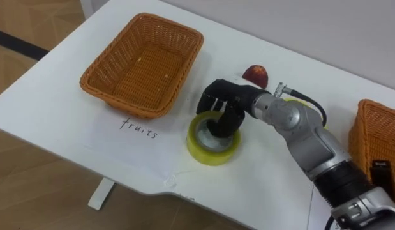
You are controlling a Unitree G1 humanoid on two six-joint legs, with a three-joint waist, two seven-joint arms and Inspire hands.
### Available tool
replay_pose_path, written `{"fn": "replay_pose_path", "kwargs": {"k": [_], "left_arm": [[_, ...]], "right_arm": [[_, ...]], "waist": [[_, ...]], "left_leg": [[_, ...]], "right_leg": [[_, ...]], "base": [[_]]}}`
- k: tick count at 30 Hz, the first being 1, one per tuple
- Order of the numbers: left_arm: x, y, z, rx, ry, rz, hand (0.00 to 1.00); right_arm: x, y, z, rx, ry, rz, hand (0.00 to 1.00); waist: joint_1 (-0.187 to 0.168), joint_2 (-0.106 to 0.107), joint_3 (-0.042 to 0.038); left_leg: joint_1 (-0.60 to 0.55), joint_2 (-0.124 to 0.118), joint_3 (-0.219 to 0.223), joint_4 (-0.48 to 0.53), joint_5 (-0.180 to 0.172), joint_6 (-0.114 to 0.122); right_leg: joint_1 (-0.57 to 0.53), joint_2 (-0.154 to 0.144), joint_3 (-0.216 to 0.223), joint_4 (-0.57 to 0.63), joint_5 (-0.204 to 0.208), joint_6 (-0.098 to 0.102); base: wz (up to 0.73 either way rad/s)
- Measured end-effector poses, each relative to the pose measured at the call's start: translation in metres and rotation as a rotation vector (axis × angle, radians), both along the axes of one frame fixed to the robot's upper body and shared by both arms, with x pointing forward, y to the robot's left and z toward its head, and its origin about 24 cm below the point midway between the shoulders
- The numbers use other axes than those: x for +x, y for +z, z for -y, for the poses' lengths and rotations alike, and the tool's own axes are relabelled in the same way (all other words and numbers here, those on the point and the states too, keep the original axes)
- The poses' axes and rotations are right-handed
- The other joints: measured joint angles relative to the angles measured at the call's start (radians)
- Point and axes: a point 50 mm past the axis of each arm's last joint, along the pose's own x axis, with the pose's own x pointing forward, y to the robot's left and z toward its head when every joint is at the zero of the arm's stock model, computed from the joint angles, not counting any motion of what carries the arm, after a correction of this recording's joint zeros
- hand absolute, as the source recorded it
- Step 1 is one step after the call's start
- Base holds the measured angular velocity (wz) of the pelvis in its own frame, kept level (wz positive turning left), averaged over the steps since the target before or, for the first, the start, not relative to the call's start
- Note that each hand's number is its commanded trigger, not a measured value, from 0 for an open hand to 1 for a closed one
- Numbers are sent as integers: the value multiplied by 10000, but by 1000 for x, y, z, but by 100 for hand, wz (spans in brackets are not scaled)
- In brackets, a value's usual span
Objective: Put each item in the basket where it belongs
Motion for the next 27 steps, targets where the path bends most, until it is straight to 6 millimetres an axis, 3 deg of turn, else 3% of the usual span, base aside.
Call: {"fn": "replay_pose_path", "kwargs": {"k": [5, 13, 16, 21, 23, 27], "left_arm": [[-4, 1, -7, 171, 39, -183, 0], [-6, 1, -8, 243, 64, -249, 0], [-3, 2, -8, 227, 36, -65, 0], [3, 3, -5, 137, 155, 303, 0], [-2, 2, -5, 75, 308, 174, 0], [-16, 0, -7, 38, 661, -46, 0]], "right_arm": [[0, 0, 0, 2, -18, -5, 100], [-2, -2, 3, 66, 30, -40, 100], [-5, -3, 6, 117, 64, 20, 100], [-18, -1, 17, -79, 304, 82, 100], [-25, -2, 28, -28, 171, 1, 100], [-29, 0, 48, 263, -436, 28, 100]], "waist": [[9, -160, 72], [18, -201, 54], [-25, -178, 43], [-117, -67, -25], [-361, 22, -84], [-748, 86, -110]], "left_leg": [[19, 8, -6, 14, 0, 0], [81, 10, -2, -18, -3, -1], [96, 3, 10, -9, -3, -1], [71, -8, 8, -2, -3, 0], [104, -3, 22, -10, -2, 1], [141, 17, 199, -8, -1, 1]], "right_leg": [[33, 11, -12, 2, 0, 0], [78, 25, 30, 3, 1, 1], [83, 28, 260, 3, 1, 1], [61, 10, 334, 6, 1, 1], [74, 8, 403, 8, 1, 1], [52, 28, 506, 0, 0, 2]], "base": [[0], [0], [0], [-1], [0], [-14]]}}
